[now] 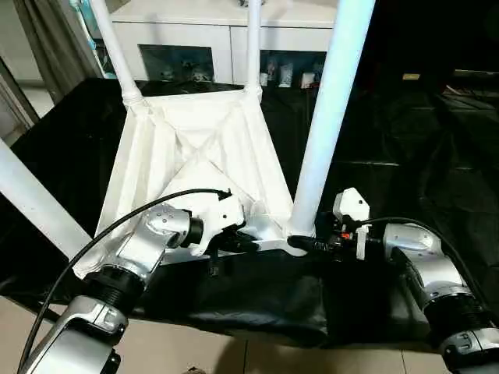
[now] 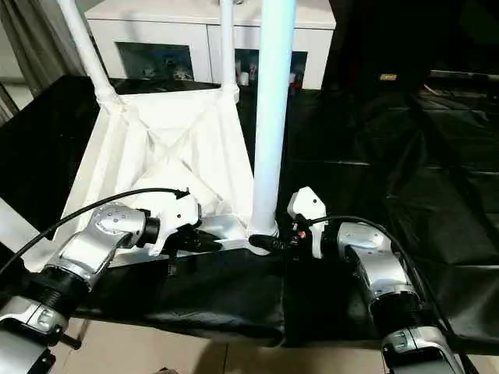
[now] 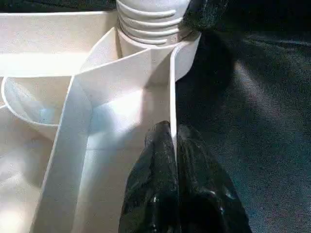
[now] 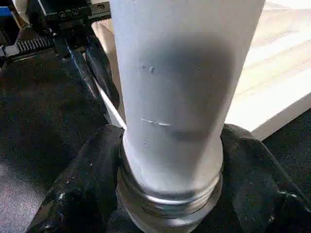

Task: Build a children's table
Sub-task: Rotate leg to tighten

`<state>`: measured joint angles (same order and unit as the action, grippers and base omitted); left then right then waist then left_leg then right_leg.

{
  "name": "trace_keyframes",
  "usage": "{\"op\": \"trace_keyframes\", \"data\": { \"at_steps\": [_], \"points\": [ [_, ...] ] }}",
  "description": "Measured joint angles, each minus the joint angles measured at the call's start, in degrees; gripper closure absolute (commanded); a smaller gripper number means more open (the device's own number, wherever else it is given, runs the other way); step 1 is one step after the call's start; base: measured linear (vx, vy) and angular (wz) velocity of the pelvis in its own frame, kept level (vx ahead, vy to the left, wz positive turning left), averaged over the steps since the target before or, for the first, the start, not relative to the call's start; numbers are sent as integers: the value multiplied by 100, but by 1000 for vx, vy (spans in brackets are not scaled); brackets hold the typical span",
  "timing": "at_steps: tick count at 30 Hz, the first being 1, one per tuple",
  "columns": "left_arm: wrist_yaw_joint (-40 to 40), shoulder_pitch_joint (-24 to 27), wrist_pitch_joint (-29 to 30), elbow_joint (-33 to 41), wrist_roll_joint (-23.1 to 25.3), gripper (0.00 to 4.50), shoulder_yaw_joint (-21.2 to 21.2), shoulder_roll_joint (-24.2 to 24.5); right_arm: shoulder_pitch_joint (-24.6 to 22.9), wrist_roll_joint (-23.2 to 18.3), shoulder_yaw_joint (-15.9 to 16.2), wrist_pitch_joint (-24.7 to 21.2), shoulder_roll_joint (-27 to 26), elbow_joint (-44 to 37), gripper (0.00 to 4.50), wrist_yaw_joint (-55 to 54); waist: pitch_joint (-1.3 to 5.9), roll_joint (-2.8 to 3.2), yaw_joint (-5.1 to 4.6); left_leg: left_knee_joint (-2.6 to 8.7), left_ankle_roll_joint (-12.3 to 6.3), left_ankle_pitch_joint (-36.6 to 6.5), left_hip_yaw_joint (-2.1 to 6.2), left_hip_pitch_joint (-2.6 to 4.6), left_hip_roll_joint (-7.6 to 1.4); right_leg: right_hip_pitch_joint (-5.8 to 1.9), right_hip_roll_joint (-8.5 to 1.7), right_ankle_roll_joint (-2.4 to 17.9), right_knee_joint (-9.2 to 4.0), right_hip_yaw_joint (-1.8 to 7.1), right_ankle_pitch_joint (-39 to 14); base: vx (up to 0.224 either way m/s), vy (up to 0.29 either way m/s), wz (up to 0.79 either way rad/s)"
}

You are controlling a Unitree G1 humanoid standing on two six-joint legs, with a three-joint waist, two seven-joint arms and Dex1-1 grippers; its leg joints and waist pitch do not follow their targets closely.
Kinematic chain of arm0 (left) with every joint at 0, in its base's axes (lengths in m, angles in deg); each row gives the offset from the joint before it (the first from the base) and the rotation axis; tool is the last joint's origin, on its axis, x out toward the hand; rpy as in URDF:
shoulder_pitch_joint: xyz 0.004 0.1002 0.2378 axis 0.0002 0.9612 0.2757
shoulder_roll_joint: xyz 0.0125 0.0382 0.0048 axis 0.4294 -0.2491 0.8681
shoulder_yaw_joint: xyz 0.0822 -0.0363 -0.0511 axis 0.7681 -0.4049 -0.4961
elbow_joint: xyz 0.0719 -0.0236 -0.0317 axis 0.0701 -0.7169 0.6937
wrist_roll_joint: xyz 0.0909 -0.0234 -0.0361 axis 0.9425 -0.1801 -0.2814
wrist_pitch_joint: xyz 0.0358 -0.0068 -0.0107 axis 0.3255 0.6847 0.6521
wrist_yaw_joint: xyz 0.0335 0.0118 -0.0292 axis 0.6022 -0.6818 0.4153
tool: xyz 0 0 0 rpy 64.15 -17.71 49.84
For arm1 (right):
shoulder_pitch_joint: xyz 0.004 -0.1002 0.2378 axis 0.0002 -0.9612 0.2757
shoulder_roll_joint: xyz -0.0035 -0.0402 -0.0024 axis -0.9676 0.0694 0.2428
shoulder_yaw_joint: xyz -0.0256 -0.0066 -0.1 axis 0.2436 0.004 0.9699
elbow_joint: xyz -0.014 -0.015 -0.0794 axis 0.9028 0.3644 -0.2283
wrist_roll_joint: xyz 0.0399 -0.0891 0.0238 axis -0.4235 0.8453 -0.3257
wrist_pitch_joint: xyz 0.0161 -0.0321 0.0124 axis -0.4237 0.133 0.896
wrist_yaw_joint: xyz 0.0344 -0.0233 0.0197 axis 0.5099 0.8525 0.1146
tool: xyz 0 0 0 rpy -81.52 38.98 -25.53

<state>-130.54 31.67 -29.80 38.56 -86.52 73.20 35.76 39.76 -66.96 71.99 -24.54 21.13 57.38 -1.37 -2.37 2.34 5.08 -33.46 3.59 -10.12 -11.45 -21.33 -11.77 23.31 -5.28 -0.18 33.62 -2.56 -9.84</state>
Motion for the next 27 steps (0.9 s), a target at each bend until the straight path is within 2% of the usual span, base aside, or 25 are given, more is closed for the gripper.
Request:
{"op": "trace_keyframes", "data": {
  "at_steps": [3, 8, 12, 17, 20, 25, 27],
  "points": [
    [231, -64, 94, -142, 12, 450, -47, -111, 19, 20, -73, 14, -216, 143, 180, -393, 2, -9, -36, -19, 18, -9, -1, 14, 1, -1, 0, 0, 37, 13, 0, 0, 0, 0],
    [846, -339, 191, -676, 115, 450, -141, -428, 113, 113, -321, -48, -709, 433, 180, -1525, -2, -17, -171, -17, 23, -9, 3, 32, 3, -8, -1, -15, 45, 14, -3, 0, 0, 0],
    [1333, -602, 341, -1074, 173, 450, -230, -726, 221, 230, -500, -93, -1081, 626, 180, -2438, -5, -21, -203, -18, 24, -8, 6, 30, 5, -6, -1, -19, 41, 15, -4, 0, 0, 0],
    [2428, -1082, 527, -1835, 282, 450, -371, -1240, 830, 496, -755, -260, -1692, 1313, 180, -4367, -7, -24, -290, -20, 32, -2, 9, 28, 9, -4, -2, -13, 33, 17, 1, 0, 0, 0],
    [2790, -1241, 563, -2066, 287, 450, -411, -1441, 1045, 570, -802, -280, -1875, 1535, 180, -5062, -6, -25, -296, -20, 32, -2, 11, 27, 11, -5, -3, -10, 33, 17, 3, 0, 0, 0],
    [2825, -1295, 538, -2146, 287, 450, -421, -1475, 1070, 707, -801, -210, -1878, 1567, 180, -5076, 2, -20, -280, -14, 32, -2, 13, 28, 10, -10, -3, 22, 37, 14, 36, 0, 0, 0],
    [2800, -1294, 502, -2153, 290, 450, -420, -1471, 1041, 691, -826, -140, -1870, 1567, 111, -5016, 4, -16, -271, -8, 32, -2, 13, 28, 10, -10, -3, 21, 37, 12, 37, 0, 0, 0]
  ]
}}
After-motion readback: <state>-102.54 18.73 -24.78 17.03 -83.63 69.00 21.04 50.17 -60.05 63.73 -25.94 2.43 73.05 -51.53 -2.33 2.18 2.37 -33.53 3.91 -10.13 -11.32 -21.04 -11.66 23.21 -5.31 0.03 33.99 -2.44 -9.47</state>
